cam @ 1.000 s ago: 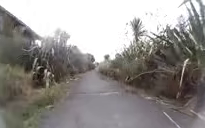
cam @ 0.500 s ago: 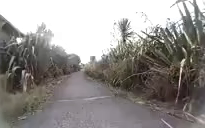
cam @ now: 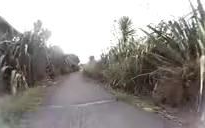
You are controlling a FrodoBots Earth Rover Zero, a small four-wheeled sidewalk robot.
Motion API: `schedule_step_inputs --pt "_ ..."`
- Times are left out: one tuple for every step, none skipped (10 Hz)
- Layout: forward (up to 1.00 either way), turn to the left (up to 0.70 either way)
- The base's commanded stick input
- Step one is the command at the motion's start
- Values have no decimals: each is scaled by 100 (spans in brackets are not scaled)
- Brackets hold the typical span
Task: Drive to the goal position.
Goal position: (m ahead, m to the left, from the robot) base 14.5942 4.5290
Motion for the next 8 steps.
schedule_step_inputs --pt "70 0" --pt "70 0" --pt "70 0" --pt "70 0" --pt "70 0" --pt "70 0" --pt "70 0" --pt "70 0"
